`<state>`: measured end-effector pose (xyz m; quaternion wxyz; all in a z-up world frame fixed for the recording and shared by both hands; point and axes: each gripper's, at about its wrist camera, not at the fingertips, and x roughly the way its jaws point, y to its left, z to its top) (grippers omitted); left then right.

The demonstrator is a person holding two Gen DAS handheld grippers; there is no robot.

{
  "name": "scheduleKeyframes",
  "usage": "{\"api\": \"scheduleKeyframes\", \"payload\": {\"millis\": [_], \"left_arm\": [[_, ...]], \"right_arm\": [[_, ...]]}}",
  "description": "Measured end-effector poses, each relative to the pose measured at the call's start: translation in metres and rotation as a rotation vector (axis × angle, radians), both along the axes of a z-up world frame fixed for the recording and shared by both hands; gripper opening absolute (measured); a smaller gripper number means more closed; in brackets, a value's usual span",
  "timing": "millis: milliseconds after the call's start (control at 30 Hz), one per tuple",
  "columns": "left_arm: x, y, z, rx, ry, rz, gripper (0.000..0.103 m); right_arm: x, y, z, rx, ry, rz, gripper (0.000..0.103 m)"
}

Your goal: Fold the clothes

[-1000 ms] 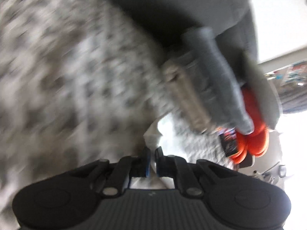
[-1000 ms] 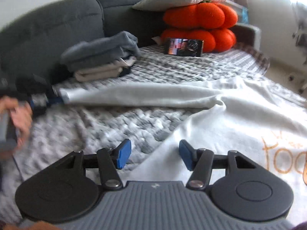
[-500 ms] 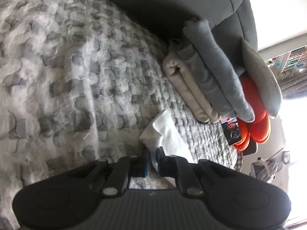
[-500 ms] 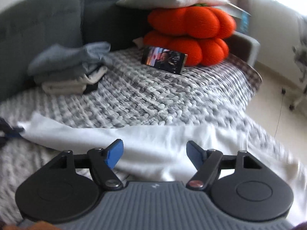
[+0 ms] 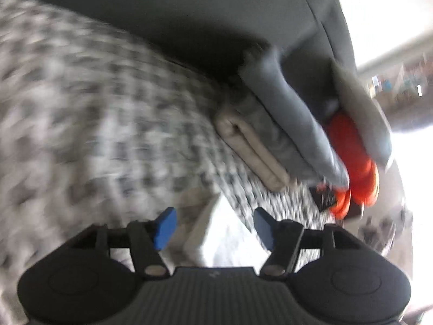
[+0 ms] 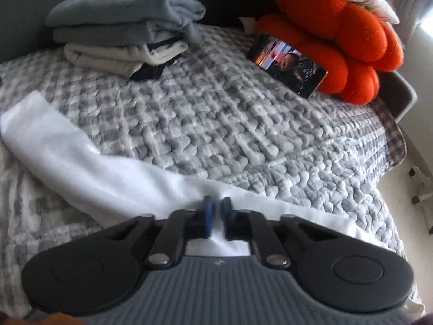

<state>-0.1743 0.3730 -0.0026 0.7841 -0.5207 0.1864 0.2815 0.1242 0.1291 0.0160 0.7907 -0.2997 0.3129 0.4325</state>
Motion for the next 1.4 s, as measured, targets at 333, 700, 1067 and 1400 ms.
{"api": "scheduleKeyframes", "payload": {"millis": [333,700,1067,1400], "left_arm": [[0.037,-0.006,0.004,0.197,0.119,-0.194,0.061],[0.043,-0.003,0.01,0.229,0.162,-0.287,0.066],[0.077,-0.019,0.004,0.417,0.235,-0.402,0.002],[0.065,0.004,0.037,0.493,0.13,-0.246,0.001]], "right_arm": [[-0.004,0.002,0.004,0.05,-0.025,-0.007,0.013],[0.002,-0.022,0.013,0.124,0.051,-0.061,0.044],[0.018,-0.045,0.015,0.143,0.043,-0.15,0.053],[0.027,-0.083,0.02,0.254,0.047,-0.258,0.06]]}}
